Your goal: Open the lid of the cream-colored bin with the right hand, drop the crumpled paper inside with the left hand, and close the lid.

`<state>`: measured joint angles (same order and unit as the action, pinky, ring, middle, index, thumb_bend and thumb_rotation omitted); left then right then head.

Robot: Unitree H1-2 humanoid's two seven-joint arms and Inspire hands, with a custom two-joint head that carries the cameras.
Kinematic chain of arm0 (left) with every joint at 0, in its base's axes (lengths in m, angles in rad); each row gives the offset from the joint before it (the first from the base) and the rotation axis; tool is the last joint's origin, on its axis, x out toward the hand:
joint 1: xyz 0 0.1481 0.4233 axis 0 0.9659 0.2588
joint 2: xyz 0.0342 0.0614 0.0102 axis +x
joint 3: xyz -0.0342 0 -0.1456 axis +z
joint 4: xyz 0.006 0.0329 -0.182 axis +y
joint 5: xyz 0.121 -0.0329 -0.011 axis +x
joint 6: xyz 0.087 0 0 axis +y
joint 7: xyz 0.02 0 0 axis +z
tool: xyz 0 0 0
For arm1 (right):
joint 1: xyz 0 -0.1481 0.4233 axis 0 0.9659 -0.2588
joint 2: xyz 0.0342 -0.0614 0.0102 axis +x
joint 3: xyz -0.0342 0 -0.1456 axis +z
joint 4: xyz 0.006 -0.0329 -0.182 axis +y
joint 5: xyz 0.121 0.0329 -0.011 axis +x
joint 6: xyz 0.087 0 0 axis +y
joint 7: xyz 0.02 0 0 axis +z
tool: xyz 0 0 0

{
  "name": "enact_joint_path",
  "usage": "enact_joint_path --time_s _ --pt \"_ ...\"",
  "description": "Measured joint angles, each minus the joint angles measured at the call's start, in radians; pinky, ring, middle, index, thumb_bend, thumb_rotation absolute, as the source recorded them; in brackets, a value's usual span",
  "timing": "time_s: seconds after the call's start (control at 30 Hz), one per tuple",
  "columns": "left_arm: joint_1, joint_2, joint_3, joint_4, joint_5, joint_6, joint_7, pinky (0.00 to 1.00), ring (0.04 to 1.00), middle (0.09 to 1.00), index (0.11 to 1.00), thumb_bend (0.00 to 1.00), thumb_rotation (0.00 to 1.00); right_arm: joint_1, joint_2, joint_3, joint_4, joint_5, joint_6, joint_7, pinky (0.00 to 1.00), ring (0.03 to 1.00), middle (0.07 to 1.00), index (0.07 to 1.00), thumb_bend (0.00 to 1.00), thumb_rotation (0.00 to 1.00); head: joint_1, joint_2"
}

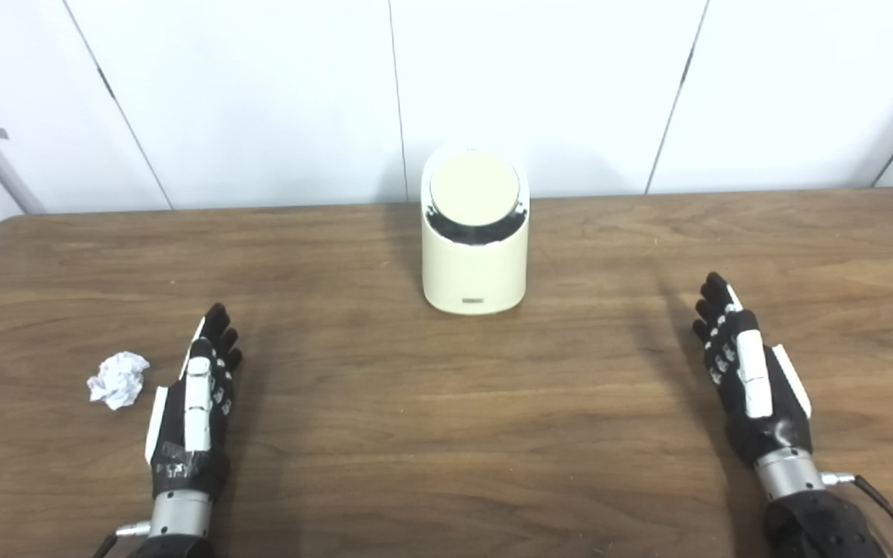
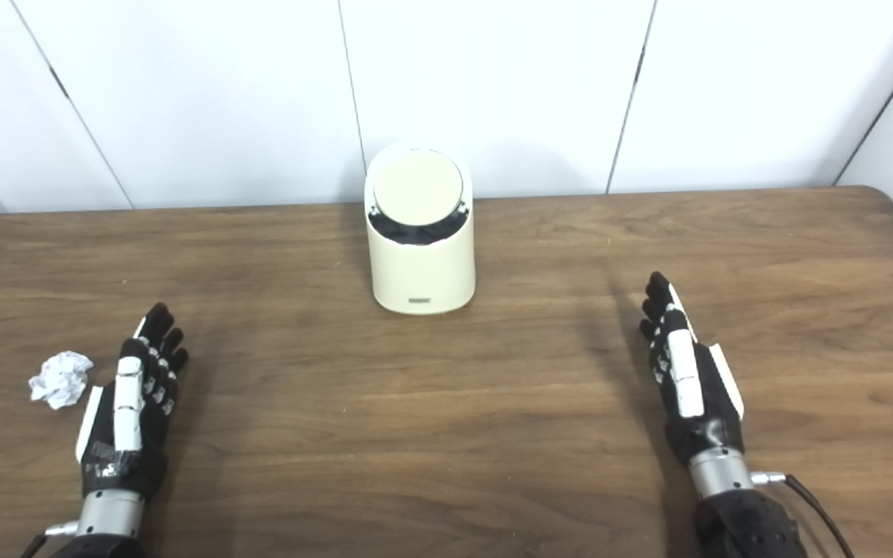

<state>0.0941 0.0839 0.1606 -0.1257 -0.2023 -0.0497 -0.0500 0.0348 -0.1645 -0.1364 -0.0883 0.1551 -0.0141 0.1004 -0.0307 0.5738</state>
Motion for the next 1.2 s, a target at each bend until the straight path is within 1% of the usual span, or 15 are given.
enact_joint_path --time_s 0.17,0.3,0.33,0.37,0.43,0.47,0.5,0.67,0.77,0.83,0.93,0.97,1.03,1.2 --pt "0.000 0.000 -0.001 0.000 0.001 -0.002 0.000 1.00 1.000 1.000 0.991 0.41 0.95 -0.002 -0.001 0.000 0.000 -0.002 0.000 0.000 1.00 1.000 0.996 0.963 0.59 1.00 0.002 -0.003" --pt "-0.001 0.000 -0.001 0.003 0.001 -0.009 0.000 1.00 1.000 1.000 0.987 0.40 0.93 -0.005 -0.011 0.003 0.000 -0.014 0.003 0.000 1.00 1.000 0.996 0.961 0.62 1.00 0.000 -0.006" --pt "-0.001 0.000 -0.001 0.004 0.001 -0.010 0.000 1.00 1.000 1.000 0.988 0.40 0.93 -0.006 -0.015 0.004 -0.001 -0.022 0.006 -0.002 1.00 1.000 0.994 0.961 0.63 0.98 0.000 -0.008" --pt "-0.001 0.000 -0.001 0.004 0.001 -0.010 0.000 1.00 1.000 1.000 0.988 0.40 0.93 -0.007 -0.018 0.006 -0.004 -0.033 0.010 -0.003 1.00 1.000 0.992 0.960 0.64 0.95 -0.002 -0.008" --pt "-0.001 0.000 -0.001 0.005 0.001 -0.011 0.000 1.00 1.000 1.000 0.987 0.41 0.93 -0.011 -0.024 0.011 -0.010 -0.062 0.016 -0.005 1.00 0.998 0.987 0.958 0.66 0.84 -0.003 -0.009" --pt "-0.001 0.000 -0.001 0.005 0.001 -0.011 0.000 1.00 1.000 1.000 0.987 0.41 0.93 -0.015 -0.027 0.013 -0.012 -0.072 0.019 -0.005 0.99 0.991 0.986 0.957 0.66 0.80 -0.003 -0.011" --pt "-0.001 0.000 -0.001 0.005 0.001 -0.011 0.000 1.00 1.000 1.000 0.987 0.41 0.94 -0.021 -0.031 0.016 -0.014 -0.081 0.023 -0.005 0.96 0.974 0.979 0.954 0.68 0.78 -0.002 -0.014" --pt "-0.001 0.000 -0.002 0.005 0.001 -0.013 -0.001 1.00 1.000 1.000 0.990 0.42 0.94 -0.058 -0.061 0.039 -0.051 -0.159 0.075 -0.005 0.95 0.974 0.983 0.958 0.65 0.81 -0.003 -0.020" --pt "-0.001 0.000 -0.002 0.007 0.001 -0.016 -0.001 1.00 1.000 1.000 0.993 0.43 0.94 -0.090 -0.072 0.042 -0.060 -0.176 0.091 -0.004 0.93 0.975 0.984 0.962 0.63 0.81 -0.003 -0.020" --pt "-0.001 0.000 -0.002 0.007 0.001 -0.016 -0.001 1.00 1.000 1.000 0.992 0.43 0.94 -0.111 -0.084 0.056 -0.061 -0.193 0.097 -0.003 0.90 0.969 0.985 0.960 0.62 0.81 -0.005 -0.037" --pt "-0.002 0.000 -0.003 0.008 0.001 -0.018 -0.001 1.00 1.000 1.000 0.998 0.43 0.94 -0.137 -0.093 0.073 -0.067 -0.222 0.122 -0.001 0.91 0.962 0.975 0.951 0.63 0.79 -0.003 -0.046" --pt "-0.002 0.000 -0.003 0.008 0.001 -0.019 -0.001 1.00 1.000 1.000 0.999 0.42 0.95 -0.144 -0.093 0.078 -0.072 -0.235 0.130 -0.001 0.92 0.961 0.970 0.948 0.64 0.80 -0.002 -0.051" --pt "-0.001 0.000 -0.003 0.008 0.001 -0.020 -0.001 1.00 1.000 1.000 1.000 0.41 0.96 -0.158 -0.099 0.097 -0.082 -0.279 0.145 -0.001 0.93 0.959 0.965 0.944 0.67 0.81 -0.002 -0.051" --pt "-0.001 0.000 -0.004 0.009 0.001 -0.036 -0.002 1.00 1.000 1.000 0.999 0.38 0.96 -0.214 -0.111 0.136 -0.086 -0.382 0.206 -0.001 0.92 0.954 0.966 0.941 0.71 0.79 0.000 -0.060"
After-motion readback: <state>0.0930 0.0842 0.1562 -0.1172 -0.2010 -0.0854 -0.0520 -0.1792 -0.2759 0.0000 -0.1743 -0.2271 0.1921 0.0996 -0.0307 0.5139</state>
